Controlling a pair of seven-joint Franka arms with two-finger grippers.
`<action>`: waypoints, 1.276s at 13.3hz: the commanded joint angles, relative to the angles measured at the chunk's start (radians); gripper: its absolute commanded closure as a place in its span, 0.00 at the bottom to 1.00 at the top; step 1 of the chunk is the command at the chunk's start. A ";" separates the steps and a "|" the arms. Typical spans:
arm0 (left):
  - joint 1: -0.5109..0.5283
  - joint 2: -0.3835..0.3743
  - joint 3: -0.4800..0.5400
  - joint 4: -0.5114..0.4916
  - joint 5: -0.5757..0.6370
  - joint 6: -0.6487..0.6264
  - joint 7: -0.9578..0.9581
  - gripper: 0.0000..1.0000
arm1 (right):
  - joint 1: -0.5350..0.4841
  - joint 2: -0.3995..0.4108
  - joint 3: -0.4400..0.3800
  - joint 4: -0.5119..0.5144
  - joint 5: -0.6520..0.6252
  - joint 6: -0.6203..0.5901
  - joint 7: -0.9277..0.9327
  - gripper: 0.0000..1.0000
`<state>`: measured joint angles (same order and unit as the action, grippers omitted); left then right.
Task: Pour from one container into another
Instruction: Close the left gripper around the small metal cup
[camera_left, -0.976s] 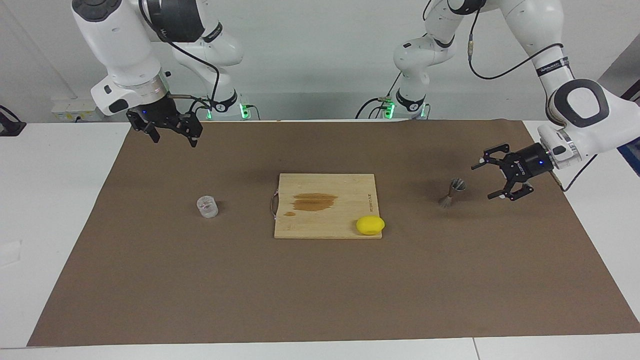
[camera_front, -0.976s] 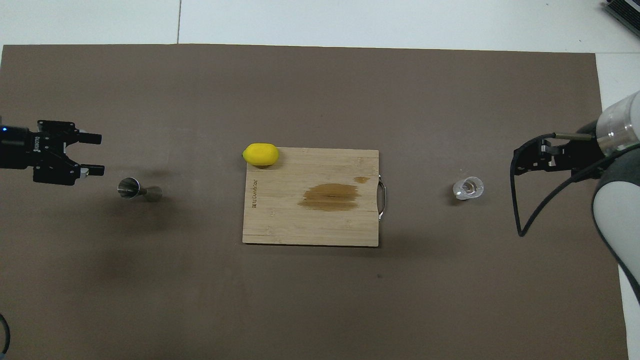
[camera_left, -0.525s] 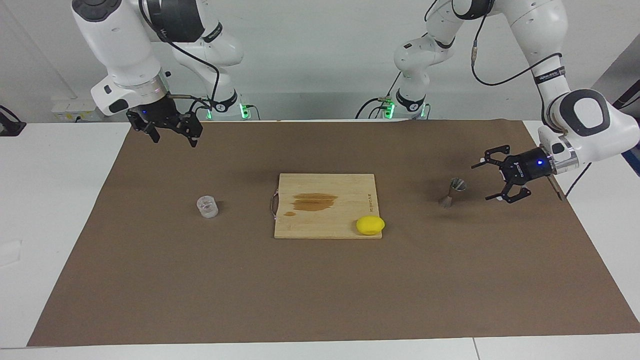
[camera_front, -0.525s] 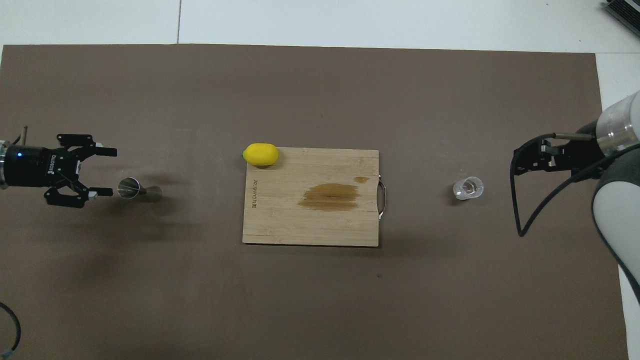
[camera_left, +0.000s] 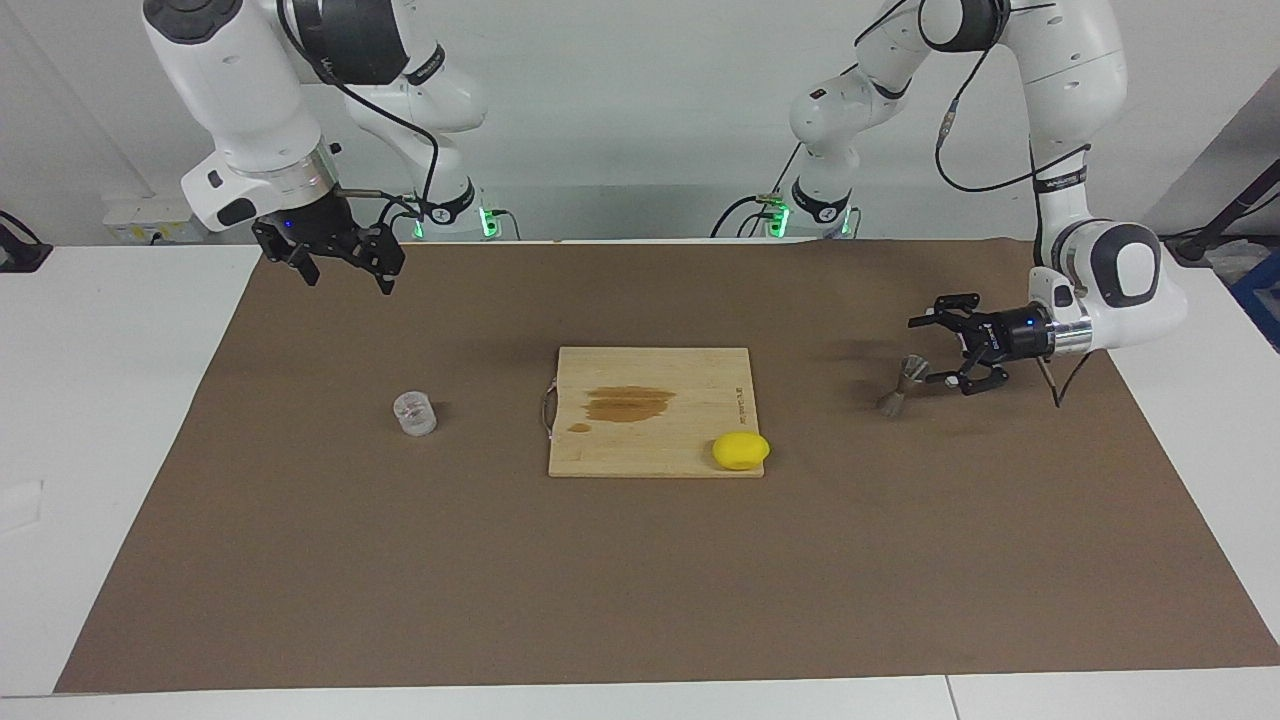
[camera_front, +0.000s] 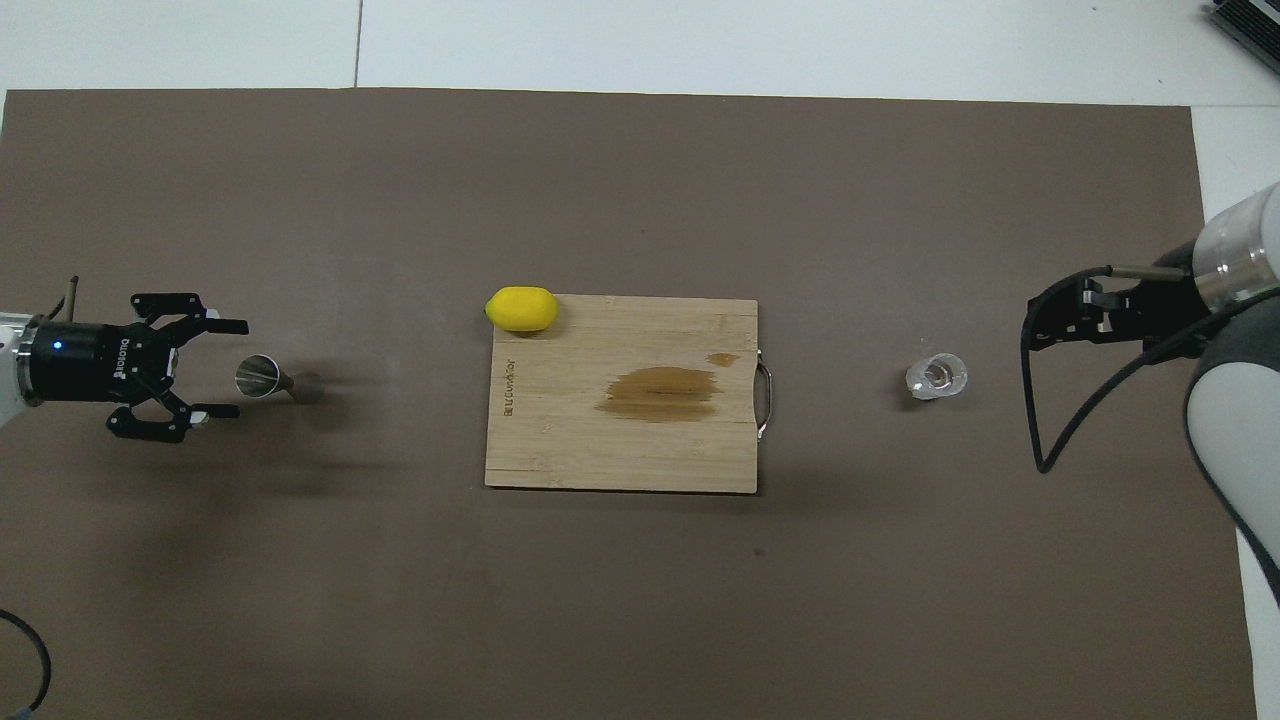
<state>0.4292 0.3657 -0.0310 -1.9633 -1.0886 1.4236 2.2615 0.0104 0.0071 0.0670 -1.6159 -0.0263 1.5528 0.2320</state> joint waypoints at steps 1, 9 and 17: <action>0.017 0.025 -0.004 -0.035 -0.037 -0.020 0.131 0.00 | -0.010 -0.021 0.000 -0.024 0.020 0.004 -0.026 0.01; 0.057 0.055 -0.001 -0.101 -0.100 -0.009 0.207 0.00 | -0.010 -0.021 0.000 -0.024 0.020 0.004 -0.026 0.01; 0.072 0.053 0.002 -0.127 -0.128 0.012 0.207 0.00 | -0.012 -0.021 0.000 -0.024 0.020 0.004 -0.026 0.01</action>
<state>0.4865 0.4269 -0.0257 -2.0574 -1.1858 1.4216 2.4446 0.0103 0.0071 0.0670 -1.6162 -0.0263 1.5528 0.2320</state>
